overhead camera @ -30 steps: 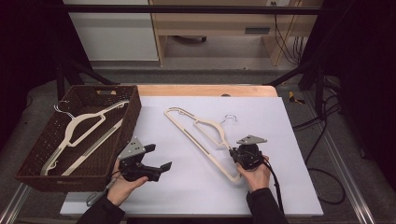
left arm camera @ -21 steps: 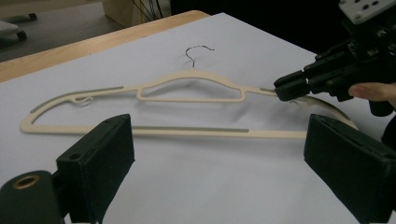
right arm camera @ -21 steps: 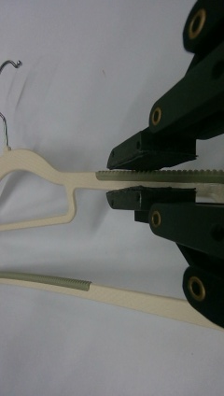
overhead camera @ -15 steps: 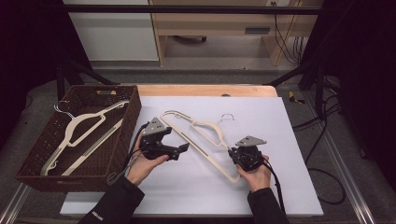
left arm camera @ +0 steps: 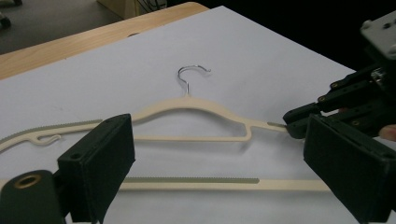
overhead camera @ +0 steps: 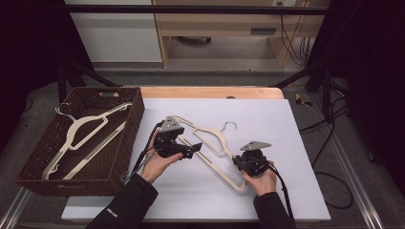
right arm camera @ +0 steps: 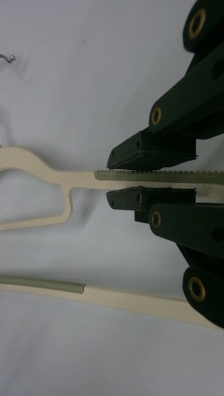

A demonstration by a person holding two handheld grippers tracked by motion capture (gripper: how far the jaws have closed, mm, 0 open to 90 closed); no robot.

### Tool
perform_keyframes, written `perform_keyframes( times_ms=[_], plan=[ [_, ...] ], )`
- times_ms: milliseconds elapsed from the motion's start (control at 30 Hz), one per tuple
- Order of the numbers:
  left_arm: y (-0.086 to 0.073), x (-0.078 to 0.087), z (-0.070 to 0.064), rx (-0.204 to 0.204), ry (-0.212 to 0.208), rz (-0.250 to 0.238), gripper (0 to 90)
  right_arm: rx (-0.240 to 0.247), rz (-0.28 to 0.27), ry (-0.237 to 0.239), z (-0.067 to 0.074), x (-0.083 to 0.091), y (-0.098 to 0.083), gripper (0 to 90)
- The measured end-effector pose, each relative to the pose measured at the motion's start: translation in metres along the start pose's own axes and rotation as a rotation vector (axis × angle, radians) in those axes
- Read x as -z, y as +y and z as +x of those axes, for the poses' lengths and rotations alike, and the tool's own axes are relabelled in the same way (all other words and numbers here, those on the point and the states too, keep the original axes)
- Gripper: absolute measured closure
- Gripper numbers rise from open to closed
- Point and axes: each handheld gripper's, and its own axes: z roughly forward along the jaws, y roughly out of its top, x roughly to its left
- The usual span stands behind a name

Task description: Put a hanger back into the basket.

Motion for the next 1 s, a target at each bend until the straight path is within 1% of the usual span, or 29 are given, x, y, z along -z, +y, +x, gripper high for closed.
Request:
perform_keyframes(
  times_ms=[33, 67, 133, 167, 200, 233, 300, 333, 400, 433, 467, 500, 533, 600, 633, 733, 767, 800, 833, 900, 933, 967, 1000],
  plan=[
    [0.0, 0.002, -0.001, 0.0, -0.001, -0.006, 8.7, 0.011, 0.007, 0.006, -0.002, -0.002, -0.002, 79.6],
    [0.001, 0.003, -0.002, -0.008, -0.001, -0.008, 8.7, 0.004, 0.02, 0.006, -0.003, -0.004, -0.003, 79.6],
    [0.001, 0.006, -0.003, -0.011, -0.004, -0.013, 8.7, 0.005, 0.032, 0.001, -0.001, -0.007, -0.004, 79.5],
    [0.001, 0.007, -0.003, -0.008, -0.004, -0.019, 8.7, 0.02, 0.043, -0.01, 0.0, -0.008, -0.005, 79.5],
    [0.001, 0.008, -0.004, -0.009, -0.005, -0.02, 8.7, 0.023, 0.05, -0.011, 0.001, -0.01, -0.005, 79.5],
    [0.001, 0.008, -0.004, -0.009, -0.006, -0.022, 8.7, 0.011, 0.052, -0.015, 0.002, -0.011, -0.005, 79.4],
    [0.001, 0.009, -0.005, -0.008, -0.006, -0.024, 8.7, 0.02, 0.056, -0.014, 0.001, -0.012, -0.006, 79.4],
    [0.001, 0.009, -0.005, -0.014, -0.009, -0.022, 8.7, -0.003, 0.048, 0.006, 0.001, -0.011, -0.006, 79.3],
    [0.001, 0.009, -0.005, -0.014, -0.012, -0.021, 8.7, 0.016, 0.05, -0.011, -0.001, -0.012, -0.006, 78.9],
    [0.001, 0.008, -0.005, -0.011, -0.011, -0.024, 8.7, 0.009, 0.057, -0.016, 0.0, -0.012, -0.006, 77.9],
    [0.001, 0.008, -0.005, -0.012, -0.011, -0.024, 8.7, 0.006, 0.063, -0.01, -0.001, -0.011, -0.006, 75.0],
    [0.001, 0.008, -0.005, -0.014, -0.013, -0.022, 8.7, -0.018, 0.073, -0.008, 0.0, -0.01, -0.005, 73.2],
    [0.001, 0.008, -0.004, -0.014, -0.012, -0.021, 8.7, -0.007, 0.08, -0.022, -0.001, -0.009, -0.005, 74.2],
    [0.002, 0.008, -0.003, -0.01, -0.011, -0.022, 8.8, -0.02, 0.091, -0.028, -0.001, -0.008, -0.005, 75.1],
    [0.002, 0.007, -0.003, -0.002, -0.009, -0.028, 8.9, -0.016, 0.097, -0.042, 0.001, -0.008, -0.005, 77.1],
    [0.002, 0.006, 0.0, 0.007, -0.007, -0.027, 9.1, -0.005, 0.119, -0.094, 0.007, -0.01, -0.002, 79.4],
    [0.002, 0.005, 0.001, 0.019, -0.006, -0.031, 9.2, -0.015, 0.127, -0.1, 0.009, -0.01, -0.001, 79.5],
    [0.002, 0.003, 0.002, 0.023, -0.007, -0.028, 9.3, -0.011, 0.127, -0.107, 0.009, -0.01, -0.001, 79.6],
    [0.002, 0.003, 0.002, 0.023, -0.007, -0.028, 9.3, -0.015, 0.127, -0.098, 0.008, -0.011, -0.001, 79.6],
    [0.003, -0.001, 0.003, 0.029, -0.005, -0.02, 9.4, -0.036, 0.122, -0.061, 0.004, -0.009, -0.001, 79.8],
    [0.003, -0.002, 0.003, 0.023, -0.005, -0.011, 9.4, -0.03, 0.11, -0.051, 0.001, -0.009, -0.002, 79.9],
    [0.004, -0.004, 0.003, 0.027, -0.002, -0.017, 9.4, -0.025, 0.091, -0.036, 0.001, -0.008, -0.003, 79.9],
    [0.004, -0.005, 0.003, 0.022, -0.001, -0.011, 9.4, 0.001, 0.071, -0.057, 0.0, -0.006, -0.002, 79.9]
  ],
)
